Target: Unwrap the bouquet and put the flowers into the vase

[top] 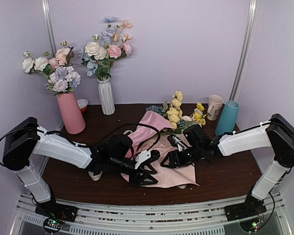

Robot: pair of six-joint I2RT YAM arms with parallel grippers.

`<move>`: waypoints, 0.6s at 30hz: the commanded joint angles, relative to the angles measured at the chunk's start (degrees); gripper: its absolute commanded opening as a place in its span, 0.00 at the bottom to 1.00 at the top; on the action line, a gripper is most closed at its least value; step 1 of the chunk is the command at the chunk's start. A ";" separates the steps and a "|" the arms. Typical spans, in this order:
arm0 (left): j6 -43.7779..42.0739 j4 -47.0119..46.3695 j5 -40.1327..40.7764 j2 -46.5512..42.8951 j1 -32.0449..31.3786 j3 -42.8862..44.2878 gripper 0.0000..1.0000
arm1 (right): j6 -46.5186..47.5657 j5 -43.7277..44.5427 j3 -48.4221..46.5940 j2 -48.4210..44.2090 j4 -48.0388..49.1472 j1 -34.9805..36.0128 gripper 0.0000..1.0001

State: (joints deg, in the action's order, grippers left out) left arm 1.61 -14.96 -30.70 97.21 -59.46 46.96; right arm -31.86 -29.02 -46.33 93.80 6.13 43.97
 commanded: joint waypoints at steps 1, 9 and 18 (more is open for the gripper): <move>0.46 0.11 -0.49 -3.60 -0.13 1.82 0.57 | -1.08 -0.32 2.14 1.34 4.95 0.63 0.60; 4.92 5.44 15.57 -5.29 2.46 4.90 0.59 | -0.35 2.48 5.14 2.56 4.79 2.65 0.58; 9.62 8.71 23.40 3.36 6.50 10.13 0.54 | -0.07 5.36 6.90 2.66 4.54 4.37 0.55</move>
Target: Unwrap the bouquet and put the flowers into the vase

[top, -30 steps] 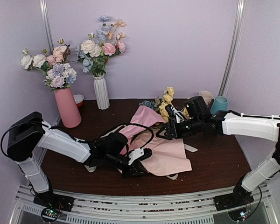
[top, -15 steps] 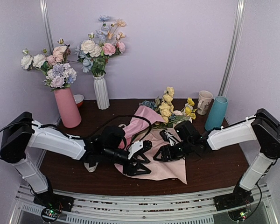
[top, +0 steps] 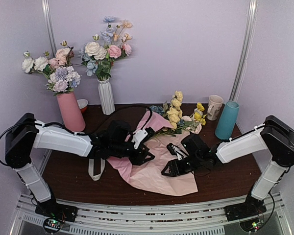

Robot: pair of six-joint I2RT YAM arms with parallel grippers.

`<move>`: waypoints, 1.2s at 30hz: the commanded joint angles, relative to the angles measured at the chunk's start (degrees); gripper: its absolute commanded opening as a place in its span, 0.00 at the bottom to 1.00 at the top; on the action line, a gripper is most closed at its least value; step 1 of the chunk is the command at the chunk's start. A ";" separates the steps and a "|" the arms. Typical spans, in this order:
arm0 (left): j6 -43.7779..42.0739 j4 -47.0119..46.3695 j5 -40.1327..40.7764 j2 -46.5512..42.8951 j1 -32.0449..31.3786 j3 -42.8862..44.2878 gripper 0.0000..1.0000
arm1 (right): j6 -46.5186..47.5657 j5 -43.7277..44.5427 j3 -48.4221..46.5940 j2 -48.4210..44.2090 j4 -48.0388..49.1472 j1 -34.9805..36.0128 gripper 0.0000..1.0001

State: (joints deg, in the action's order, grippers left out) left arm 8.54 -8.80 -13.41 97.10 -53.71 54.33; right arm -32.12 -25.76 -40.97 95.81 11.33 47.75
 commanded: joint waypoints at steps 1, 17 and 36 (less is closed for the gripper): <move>3.02 2.78 7.27 4.05 1.29 3.19 0.54 | 0.25 2.17 1.65 0.69 -0.63 0.66 0.55; 3.02 4.29 16.49 4.12 11.80 7.77 0.57 | 1.93 2.21 1.71 4.09 -0.53 0.87 0.54; -1.18 1.67 13.45 7.69 26.01 5.55 0.52 | 4.08 3.73 -1.94 3.27 -4.62 2.36 0.53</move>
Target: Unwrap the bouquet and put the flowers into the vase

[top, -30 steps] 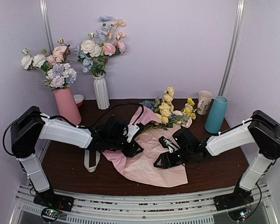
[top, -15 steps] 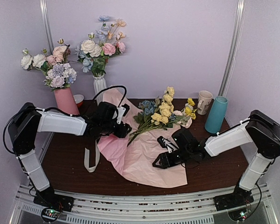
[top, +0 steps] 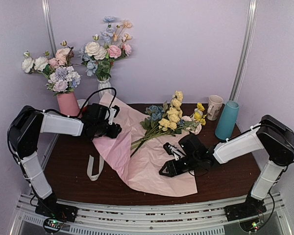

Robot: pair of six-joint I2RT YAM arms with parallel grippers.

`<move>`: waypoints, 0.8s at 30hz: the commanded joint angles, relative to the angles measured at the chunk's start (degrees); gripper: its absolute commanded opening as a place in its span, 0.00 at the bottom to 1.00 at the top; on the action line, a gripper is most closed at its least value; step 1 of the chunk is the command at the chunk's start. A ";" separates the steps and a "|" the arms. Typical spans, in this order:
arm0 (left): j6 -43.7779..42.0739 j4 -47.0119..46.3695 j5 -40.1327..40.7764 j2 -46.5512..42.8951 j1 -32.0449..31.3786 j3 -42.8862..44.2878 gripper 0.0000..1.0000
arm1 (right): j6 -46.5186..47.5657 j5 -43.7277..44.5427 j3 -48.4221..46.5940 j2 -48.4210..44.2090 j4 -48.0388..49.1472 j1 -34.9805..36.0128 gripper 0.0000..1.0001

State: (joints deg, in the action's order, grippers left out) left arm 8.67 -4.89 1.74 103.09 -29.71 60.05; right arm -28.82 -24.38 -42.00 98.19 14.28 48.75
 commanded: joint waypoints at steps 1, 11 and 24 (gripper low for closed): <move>-1.21 -1.91 -1.62 2.21 2.48 0.16 0.52 | 0.69 2.26 -1.66 0.56 -8.05 1.54 0.53; 0.42 -2.76 -3.10 -1.78 3.29 -3.06 0.51 | -0.36 3.86 -11.52 0.48 -9.32 2.30 0.53; 2.26 -3.77 -3.71 -8.19 3.32 -9.37 0.50 | -0.81 3.69 -32.16 17.66 -9.04 4.84 0.51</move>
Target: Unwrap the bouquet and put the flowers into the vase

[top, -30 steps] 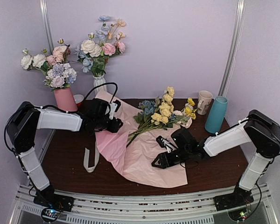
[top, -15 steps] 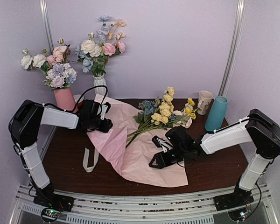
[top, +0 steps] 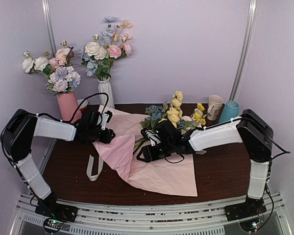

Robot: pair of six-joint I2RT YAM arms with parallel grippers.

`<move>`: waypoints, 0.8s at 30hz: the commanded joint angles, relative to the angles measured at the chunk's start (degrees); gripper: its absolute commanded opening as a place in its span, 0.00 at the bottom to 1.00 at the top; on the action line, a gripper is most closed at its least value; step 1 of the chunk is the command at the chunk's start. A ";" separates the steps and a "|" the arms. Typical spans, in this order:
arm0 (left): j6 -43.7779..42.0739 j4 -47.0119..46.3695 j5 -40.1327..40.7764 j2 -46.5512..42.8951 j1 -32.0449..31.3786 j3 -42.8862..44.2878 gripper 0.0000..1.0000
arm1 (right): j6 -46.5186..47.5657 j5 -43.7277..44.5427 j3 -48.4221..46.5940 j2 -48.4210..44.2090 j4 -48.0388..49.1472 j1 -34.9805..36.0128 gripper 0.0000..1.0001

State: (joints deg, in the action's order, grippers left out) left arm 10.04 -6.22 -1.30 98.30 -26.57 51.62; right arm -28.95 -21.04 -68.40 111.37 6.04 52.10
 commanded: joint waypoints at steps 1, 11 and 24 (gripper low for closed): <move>0.86 -2.36 -0.66 -3.94 0.13 -1.20 0.50 | -0.62 0.11 -7.20 5.72 -0.99 1.88 0.51; 0.92 1.86 1.10 -11.89 0.15 -0.51 0.50 | 0.37 -3.18 -17.39 12.64 -2.09 6.83 0.50; 1.40 11.07 3.55 -27.99 0.12 2.17 0.52 | 1.89 -6.30 -23.36 19.04 -2.44 14.65 0.50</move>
State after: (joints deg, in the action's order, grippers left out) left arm 10.90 2.07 1.17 74.28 -26.57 51.27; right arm -28.01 -25.96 -90.02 128.01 4.38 65.08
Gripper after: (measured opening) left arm 0.516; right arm 0.504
